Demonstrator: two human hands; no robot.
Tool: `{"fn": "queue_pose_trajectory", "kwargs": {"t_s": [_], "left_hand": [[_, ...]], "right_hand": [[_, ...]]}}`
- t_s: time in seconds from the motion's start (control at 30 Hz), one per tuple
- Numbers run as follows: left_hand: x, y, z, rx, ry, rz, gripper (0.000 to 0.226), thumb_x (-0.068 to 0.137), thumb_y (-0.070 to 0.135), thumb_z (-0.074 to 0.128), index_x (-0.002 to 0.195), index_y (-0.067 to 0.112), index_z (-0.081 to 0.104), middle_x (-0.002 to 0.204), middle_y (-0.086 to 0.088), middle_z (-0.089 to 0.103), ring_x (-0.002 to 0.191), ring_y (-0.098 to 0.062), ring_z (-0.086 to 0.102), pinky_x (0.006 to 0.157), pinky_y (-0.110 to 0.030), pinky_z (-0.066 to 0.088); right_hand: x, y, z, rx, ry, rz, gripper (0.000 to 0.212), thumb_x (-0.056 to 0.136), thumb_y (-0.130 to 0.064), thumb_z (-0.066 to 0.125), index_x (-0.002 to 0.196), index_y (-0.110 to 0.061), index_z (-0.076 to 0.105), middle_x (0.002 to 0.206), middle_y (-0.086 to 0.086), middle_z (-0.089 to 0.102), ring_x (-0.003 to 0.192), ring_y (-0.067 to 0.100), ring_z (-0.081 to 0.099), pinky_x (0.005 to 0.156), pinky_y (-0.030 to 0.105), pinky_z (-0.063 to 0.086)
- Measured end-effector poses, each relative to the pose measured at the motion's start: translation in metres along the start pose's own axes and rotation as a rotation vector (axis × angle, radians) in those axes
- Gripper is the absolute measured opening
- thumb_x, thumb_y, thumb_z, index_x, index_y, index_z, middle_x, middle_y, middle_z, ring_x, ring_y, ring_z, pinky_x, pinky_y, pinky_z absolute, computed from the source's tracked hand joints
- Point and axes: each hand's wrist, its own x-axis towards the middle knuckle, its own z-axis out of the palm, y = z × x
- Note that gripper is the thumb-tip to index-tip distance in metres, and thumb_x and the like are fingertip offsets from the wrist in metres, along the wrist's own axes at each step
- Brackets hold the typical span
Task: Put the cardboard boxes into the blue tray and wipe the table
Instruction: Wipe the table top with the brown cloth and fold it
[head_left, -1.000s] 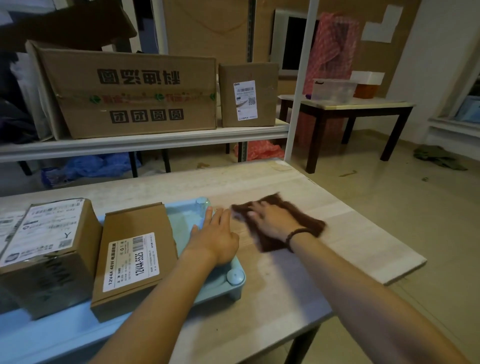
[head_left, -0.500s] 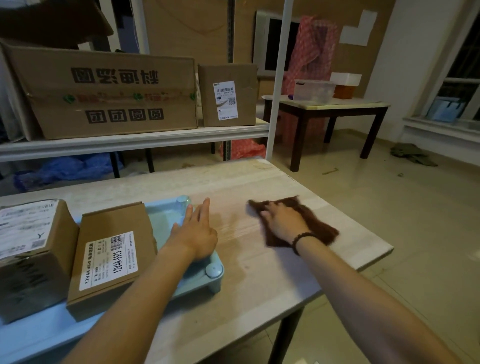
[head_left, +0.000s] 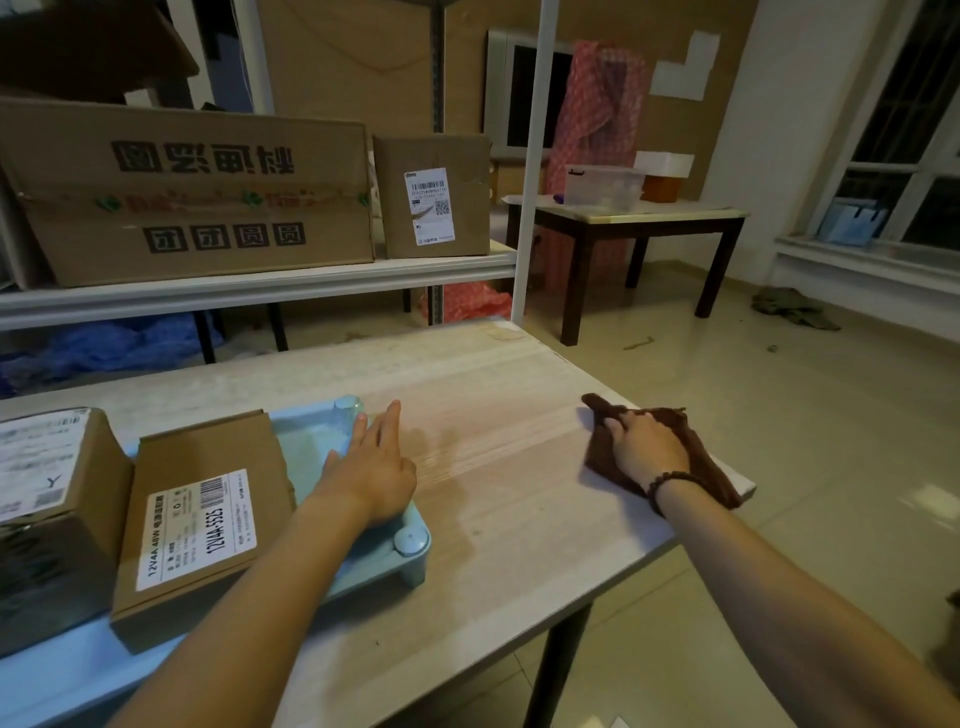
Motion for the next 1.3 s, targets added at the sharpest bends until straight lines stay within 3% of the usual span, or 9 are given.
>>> {"fn": "queue_pose_trajectory", "kwargs": {"t_s": [0.13,0.27,0.37,0.5,0.63,0.8,1.0,1.07,1.3], "left_hand": [[0.003,-0.002,0.001,0.004,0.001,-0.001,0.071,0.101,0.022,0.029,0.156,0.025,-0.016,0.167,-0.002,-0.008,0.151,-0.021,-0.016,0.121,-0.055,0.004],[0.001,-0.001,0.001,0.0,0.001,0.011,0.072,0.103,0.025,0.032,0.155,0.025,-0.016,0.166,-0.005,-0.01,0.151,-0.022,-0.015,0.12,-0.054,0.004],[0.001,-0.002,0.002,-0.005,-0.001,0.01,0.071,0.102,0.025,0.031,0.156,0.025,-0.015,0.166,-0.004,-0.009,0.151,-0.022,-0.016,0.12,-0.054,0.003],[0.001,-0.003,0.002,0.008,-0.004,-0.005,0.07,0.101,0.022,0.029,0.156,0.025,-0.015,0.167,-0.002,-0.008,0.151,-0.02,-0.016,0.121,-0.054,0.003],[0.002,-0.002,0.001,0.006,0.001,-0.004,0.071,0.1,0.021,0.029,0.156,0.025,-0.015,0.167,-0.002,-0.008,0.151,-0.02,-0.016,0.121,-0.055,0.003],[0.001,-0.001,0.004,-0.001,-0.003,-0.004,0.071,0.1,0.021,0.029,0.156,0.024,-0.015,0.167,-0.001,-0.008,0.151,-0.02,-0.016,0.121,-0.054,0.003],[0.0,0.002,0.003,0.007,0.015,0.006,0.07,0.102,0.023,0.031,0.156,0.024,-0.014,0.167,-0.004,-0.008,0.151,-0.021,-0.014,0.121,-0.053,0.004],[0.001,0.0,0.003,0.006,0.009,0.007,0.07,0.102,0.023,0.031,0.156,0.024,-0.014,0.167,-0.003,-0.008,0.151,-0.021,-0.015,0.12,-0.053,0.004],[0.0,-0.002,0.007,0.004,-0.007,0.009,0.069,0.1,0.021,0.028,0.156,0.023,-0.013,0.167,-0.001,-0.007,0.151,-0.019,-0.017,0.12,-0.054,0.003]], "right_hand": [[-0.051,-0.064,-0.001,0.018,-0.196,-0.374,0.039,0.105,-0.041,0.041,0.134,-0.023,0.059,0.126,0.008,0.066,0.108,0.028,0.066,0.098,0.046,0.051],[-0.12,-0.124,0.019,-0.015,-0.384,-0.719,0.045,0.106,-0.047,0.037,0.148,-0.034,0.047,0.16,-0.001,0.04,0.143,0.027,0.042,0.118,0.049,0.034],[-0.11,-0.108,0.017,0.069,-0.376,-0.619,0.047,0.106,-0.049,0.035,0.15,-0.035,0.045,0.162,-0.001,0.037,0.144,0.03,0.041,0.119,0.048,0.032],[-0.063,-0.031,-0.004,0.08,-0.152,-0.308,0.037,0.106,-0.043,0.037,0.131,-0.027,0.06,0.124,0.005,0.064,0.104,0.026,0.066,0.099,0.044,0.05],[-0.032,0.021,-0.011,0.019,0.013,-0.032,0.041,0.104,-0.044,0.036,0.119,-0.02,0.066,0.113,0.01,0.069,0.105,0.032,0.065,0.101,0.053,0.047],[-0.079,-0.043,0.0,-0.012,-0.125,-0.305,0.037,0.105,-0.043,0.038,0.124,-0.021,0.06,0.115,0.008,0.065,0.098,0.03,0.067,0.09,0.048,0.054],[-0.173,-0.128,0.018,0.002,-0.4,-0.801,0.049,0.105,-0.029,0.041,0.154,-0.032,0.038,0.162,-0.002,0.035,0.149,0.023,0.032,0.122,0.047,0.028],[-0.164,-0.121,0.005,0.048,-0.407,-0.734,0.046,0.108,-0.035,0.036,0.154,-0.031,0.039,0.164,-0.004,0.03,0.151,0.021,0.027,0.123,0.044,0.022],[-0.075,-0.057,-0.011,0.003,-0.184,-0.284,0.041,0.106,-0.044,0.037,0.133,-0.022,0.058,0.126,0.007,0.065,0.105,0.025,0.067,0.096,0.042,0.052]]}}
